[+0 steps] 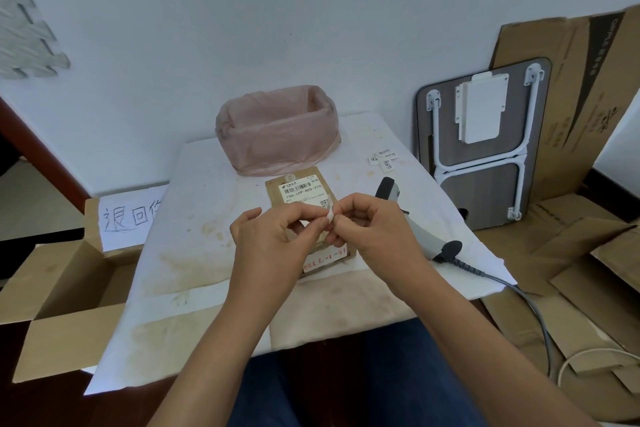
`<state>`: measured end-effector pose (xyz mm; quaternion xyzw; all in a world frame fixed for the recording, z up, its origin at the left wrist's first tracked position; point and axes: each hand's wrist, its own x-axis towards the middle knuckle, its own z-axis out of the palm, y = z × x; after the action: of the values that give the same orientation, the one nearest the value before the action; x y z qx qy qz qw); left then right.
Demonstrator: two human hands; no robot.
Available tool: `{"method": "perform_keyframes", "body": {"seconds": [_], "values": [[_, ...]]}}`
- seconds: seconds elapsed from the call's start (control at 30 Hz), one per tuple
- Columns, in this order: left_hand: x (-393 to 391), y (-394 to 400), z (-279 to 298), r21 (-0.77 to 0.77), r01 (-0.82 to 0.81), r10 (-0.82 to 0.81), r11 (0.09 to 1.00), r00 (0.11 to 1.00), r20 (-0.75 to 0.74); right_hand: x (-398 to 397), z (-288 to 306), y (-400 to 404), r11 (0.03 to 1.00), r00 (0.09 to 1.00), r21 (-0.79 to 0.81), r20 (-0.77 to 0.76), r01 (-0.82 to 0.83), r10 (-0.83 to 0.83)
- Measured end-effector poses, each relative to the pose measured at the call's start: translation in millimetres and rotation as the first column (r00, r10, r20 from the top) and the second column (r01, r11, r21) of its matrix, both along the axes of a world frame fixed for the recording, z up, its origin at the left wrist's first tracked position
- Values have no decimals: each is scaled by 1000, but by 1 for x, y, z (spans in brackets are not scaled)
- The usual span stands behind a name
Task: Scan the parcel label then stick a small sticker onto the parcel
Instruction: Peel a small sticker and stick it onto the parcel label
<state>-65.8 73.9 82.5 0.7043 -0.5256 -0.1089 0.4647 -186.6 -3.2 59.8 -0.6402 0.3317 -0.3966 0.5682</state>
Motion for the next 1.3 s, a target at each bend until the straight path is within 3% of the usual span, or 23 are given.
{"method": "perform_keyframes", "body": {"seconds": [0.23, 0.7, 0.93, 1.13, 1.3], "values": [[7, -3, -8, 36, -10, 13, 999, 997, -77, -1, 0, -1, 998, 997, 49, 63, -43, 40], [1, -3, -6, -35, -9, 11, 999, 998, 63, 2, -3, -1, 1000, 1000, -13, -8, 13, -13], [0, -2, -5, -40, -13, 15, 999, 998, 62, 1, -2, 0, 1000, 1000, -22, 1, 14, -14], [3, -1, -6, -32, 2, -4, 999, 999, -53, 1, -2, 1, 1000, 999, -14, 50, -2, 2], [-2, 0, -8, -106, -47, 53, 993, 997, 60, 2, -3, 3, 1000, 996, 14, 92, 7, -8]]}}
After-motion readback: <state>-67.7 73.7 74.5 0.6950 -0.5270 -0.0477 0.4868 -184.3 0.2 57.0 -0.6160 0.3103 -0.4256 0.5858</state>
